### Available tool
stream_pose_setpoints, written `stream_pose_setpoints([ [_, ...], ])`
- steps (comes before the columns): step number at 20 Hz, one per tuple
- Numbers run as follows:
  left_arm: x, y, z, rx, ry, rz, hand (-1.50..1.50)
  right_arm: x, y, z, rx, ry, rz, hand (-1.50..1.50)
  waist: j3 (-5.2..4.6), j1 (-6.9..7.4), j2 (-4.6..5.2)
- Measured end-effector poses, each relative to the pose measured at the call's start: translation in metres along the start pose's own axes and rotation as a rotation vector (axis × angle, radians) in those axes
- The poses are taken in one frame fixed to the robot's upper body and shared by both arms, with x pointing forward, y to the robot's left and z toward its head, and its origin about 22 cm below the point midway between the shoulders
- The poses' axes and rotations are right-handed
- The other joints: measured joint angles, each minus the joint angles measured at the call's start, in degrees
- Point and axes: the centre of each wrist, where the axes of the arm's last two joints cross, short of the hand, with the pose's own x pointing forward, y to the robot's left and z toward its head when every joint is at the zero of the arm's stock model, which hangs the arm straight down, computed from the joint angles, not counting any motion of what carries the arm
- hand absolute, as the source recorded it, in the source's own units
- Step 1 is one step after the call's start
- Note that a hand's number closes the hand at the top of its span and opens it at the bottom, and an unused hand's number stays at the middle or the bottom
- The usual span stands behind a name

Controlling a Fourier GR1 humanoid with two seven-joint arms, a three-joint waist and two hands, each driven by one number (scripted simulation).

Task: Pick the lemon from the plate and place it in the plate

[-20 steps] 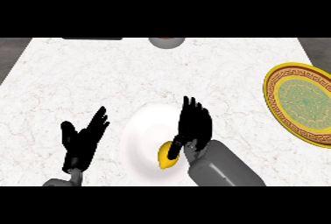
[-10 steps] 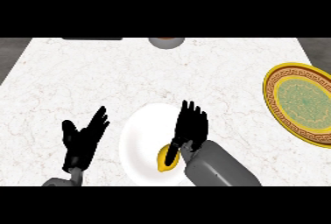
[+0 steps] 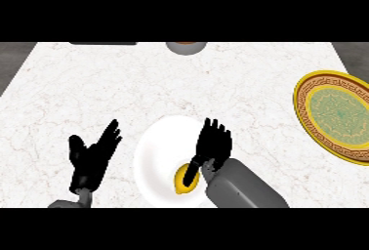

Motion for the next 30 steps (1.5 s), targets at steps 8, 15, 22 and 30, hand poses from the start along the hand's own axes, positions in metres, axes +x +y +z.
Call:
stream_pose_setpoints([
  [8, 0.002, 0.0, -0.003, -0.001, -0.003, 0.004, 0.0, -0.002, 0.013, 0.001, 0.074, -0.007, 0.045, 1.5, -0.04, -0.04, -0.07],
  [15, 0.0, -0.001, 0.003, 0.005, 0.001, 0.003, 0.0, 0.003, 0.02, 0.006, 0.049, -0.035, 0.116, 1.5, -0.13, -0.01, -0.29],
  [22, 0.001, 0.003, 0.003, 0.018, -0.014, 0.004, 0.0, -0.031, -0.066, -0.07, -0.153, 0.203, -0.041, 1.5, 0.03, -1.12, 0.85],
  [30, 0.009, -0.001, 0.002, -0.011, -0.05, -0.004, 0.0, -0.095, -0.204, -0.112, -0.597, 0.453, -0.185, 1.5, -0.15, 1.4, 2.38],
])
